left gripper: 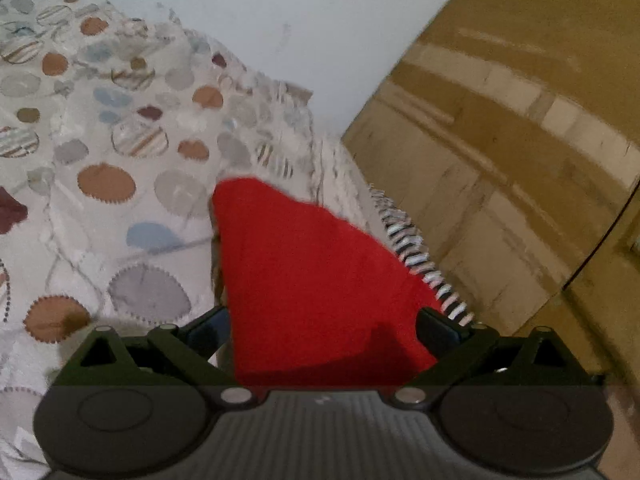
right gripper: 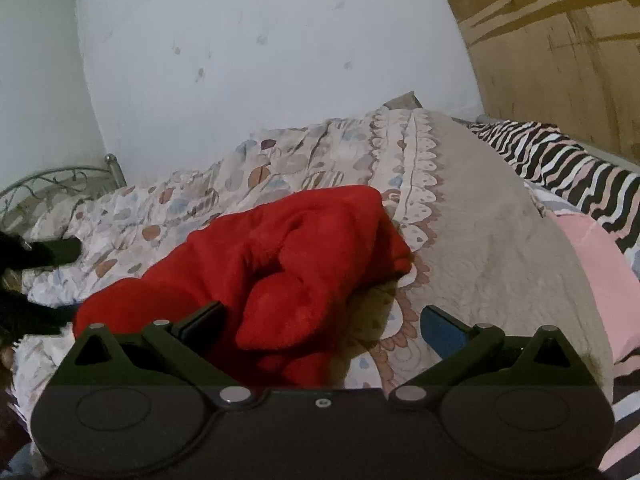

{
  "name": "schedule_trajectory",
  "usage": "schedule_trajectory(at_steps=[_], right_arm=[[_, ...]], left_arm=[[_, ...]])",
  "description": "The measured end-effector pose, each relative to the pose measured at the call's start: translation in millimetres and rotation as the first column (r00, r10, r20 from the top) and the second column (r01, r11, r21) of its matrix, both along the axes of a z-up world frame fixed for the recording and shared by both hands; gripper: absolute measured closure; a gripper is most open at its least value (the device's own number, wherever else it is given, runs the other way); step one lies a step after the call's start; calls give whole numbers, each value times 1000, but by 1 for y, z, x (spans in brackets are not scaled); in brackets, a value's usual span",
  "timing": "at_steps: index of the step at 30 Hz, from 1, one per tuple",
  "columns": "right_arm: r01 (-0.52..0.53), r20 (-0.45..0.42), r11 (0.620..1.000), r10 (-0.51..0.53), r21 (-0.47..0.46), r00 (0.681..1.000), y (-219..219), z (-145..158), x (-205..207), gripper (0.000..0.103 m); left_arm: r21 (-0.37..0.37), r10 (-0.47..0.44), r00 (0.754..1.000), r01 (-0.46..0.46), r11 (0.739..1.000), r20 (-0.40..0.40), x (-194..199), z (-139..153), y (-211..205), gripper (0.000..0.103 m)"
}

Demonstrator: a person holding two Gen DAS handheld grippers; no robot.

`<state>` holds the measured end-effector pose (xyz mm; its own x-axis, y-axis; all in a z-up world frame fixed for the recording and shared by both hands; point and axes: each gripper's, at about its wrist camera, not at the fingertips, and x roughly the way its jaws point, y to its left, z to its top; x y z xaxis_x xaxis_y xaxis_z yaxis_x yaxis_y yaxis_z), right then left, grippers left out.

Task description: Fold small clothes

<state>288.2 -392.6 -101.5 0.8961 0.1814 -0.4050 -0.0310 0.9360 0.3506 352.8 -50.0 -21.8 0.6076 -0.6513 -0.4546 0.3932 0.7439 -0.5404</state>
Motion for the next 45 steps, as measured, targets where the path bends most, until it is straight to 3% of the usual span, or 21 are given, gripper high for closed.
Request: schedule_trajectory(at_steps=[2, 7, 11, 15, 19, 21, 24, 27, 30, 32, 34, 37, 38, 42, 45], right_arm=[[-17, -8, 999, 18, 41, 1000, -6, 4, -3, 0], [0, 29, 986, -5, 165, 1000, -37, 18, -13, 1], [44, -33, 974, -37, 224, 999, -59, 26, 9, 6], [43, -89, 965, -20, 259, 996, -61, 27, 47, 35], [0, -117, 979, 25, 206, 993, -47, 32, 84, 68], [-3, -130, 986, 25, 167, 991, -40, 37, 96, 76], [-47, -69, 995, 53, 86, 996, -27, 58, 103, 82], [-73, -23, 996, 75, 44, 997, -22, 71, 104, 82], [-39, -78, 999, 42, 35, 996, -27, 60, 106, 80], [-7, -137, 999, 14, 50, 990, -35, 45, 106, 69], [19, -155, 995, -3, 101, 988, -45, 32, 101, 52], [36, -145, 989, -15, 146, 989, -54, 28, 92, 45], [35, -140, 989, -15, 143, 990, -54, 29, 90, 44], [5, -96, 994, 6, 112, 995, -46, 42, 84, 21], [-39, -56, 997, 43, 71, 998, -34, 53, 81, 11]], left_arm=[[28, -15, 1000, 16, 999, -11, 2, -8, -5, 2], [-44, -21, 998, 19, 999, -51, 0, -21, -1, 0], [-40, -42, 998, 40, 998, -56, -5, -28, -6, 0], [-52, -50, 996, 47, 998, -74, -4, -33, -7, 0], [-48, -53, 996, 49, 998, -73, -4, -33, -7, 0], [-35, -54, 996, 52, 998, -65, -4, -31, -9, 0], [1, -69, 996, 69, 998, -51, -3, -27, -17, 0], [17, -78, 995, 79, 997, -58, -2, -27, -22, 0], [13, -82, 994, 83, 996, -73, -3, -29, -21, 0], [16, -84, 993, 85, 996, -80, -4, -30, -22, 0], [26, -84, 993, 86, 996, -77, -5, -29, -22, 0], [35, -83, 993, 86, 996, -80, -4, -28, -23, 0], [37, -82, 993, 85, 996, -81, -4, -28, -23, 0], [47, -78, 994, 81, 996, -75, -5, -27, -24, 0], [49, -76, 994, 80, 996, -75, -5, -27, -24, 0]])
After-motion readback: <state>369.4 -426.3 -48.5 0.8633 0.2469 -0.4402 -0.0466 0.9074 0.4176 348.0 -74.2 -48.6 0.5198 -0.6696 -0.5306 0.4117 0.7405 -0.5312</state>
